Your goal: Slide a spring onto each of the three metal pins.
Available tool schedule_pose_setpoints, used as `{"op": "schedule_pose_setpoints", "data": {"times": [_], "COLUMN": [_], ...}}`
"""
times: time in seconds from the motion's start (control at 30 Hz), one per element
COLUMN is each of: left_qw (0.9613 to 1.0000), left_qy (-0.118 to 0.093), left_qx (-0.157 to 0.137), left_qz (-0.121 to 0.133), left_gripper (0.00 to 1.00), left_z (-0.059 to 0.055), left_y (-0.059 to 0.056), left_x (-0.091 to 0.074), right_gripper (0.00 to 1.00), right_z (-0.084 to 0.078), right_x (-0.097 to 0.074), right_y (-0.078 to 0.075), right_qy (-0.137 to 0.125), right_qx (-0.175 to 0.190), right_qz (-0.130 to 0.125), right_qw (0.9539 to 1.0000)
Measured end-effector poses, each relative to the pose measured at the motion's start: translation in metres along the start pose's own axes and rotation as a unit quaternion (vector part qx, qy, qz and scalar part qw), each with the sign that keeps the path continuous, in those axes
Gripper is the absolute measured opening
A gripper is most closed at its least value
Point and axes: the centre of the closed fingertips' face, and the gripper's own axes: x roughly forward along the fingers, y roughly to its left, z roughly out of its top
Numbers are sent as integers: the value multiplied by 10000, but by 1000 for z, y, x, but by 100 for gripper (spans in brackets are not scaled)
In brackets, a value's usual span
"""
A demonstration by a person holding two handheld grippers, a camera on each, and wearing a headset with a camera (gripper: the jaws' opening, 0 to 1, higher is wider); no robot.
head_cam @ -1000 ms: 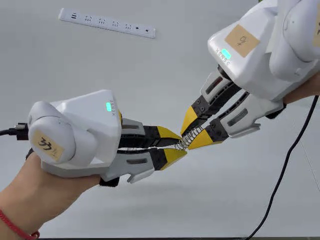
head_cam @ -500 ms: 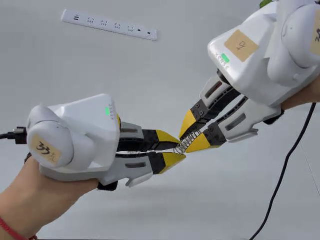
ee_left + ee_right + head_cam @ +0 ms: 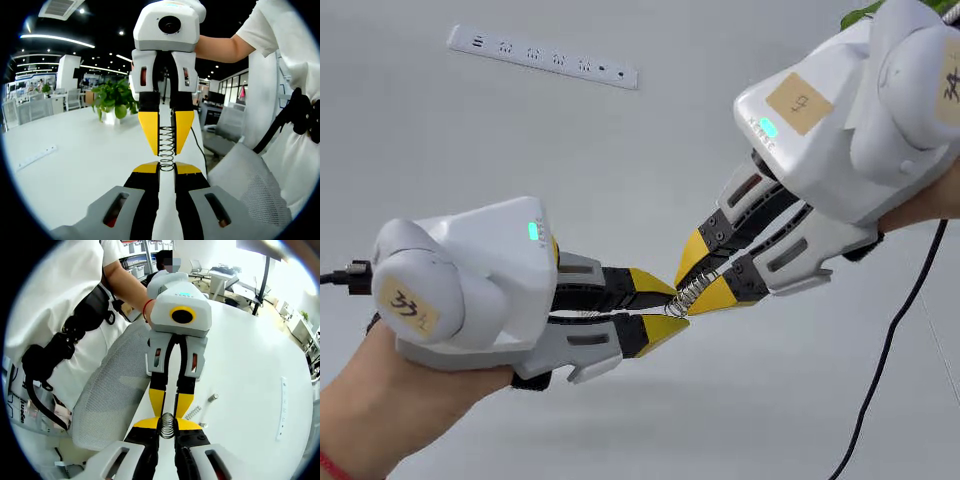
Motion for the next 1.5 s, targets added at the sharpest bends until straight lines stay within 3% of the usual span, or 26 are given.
{"op": "schedule_pose_setpoints", "data": {"times": [0.57,1.07,1.5], "left_qw": [9986,9913,9887], "left_qy": [235,498,593], "left_qx": [-7,-60,-111], "left_qz": [467,1219,1370], "left_gripper": [16,42,60], "left_z": [-19,-46,-60], "left_y": [15,46,56], "left_x": [-41,-95,-110], "right_gripper": [7,7,7], "right_z": [-3,-17,-36], "right_x": [-5,1,19], "right_y": [-15,-42,-67], "right_qy": [-53,101,351], "right_qx": [417,865,1106], "right_qz": [-391,-827,-1030], "right_qw": [9984,9928,9879]}}
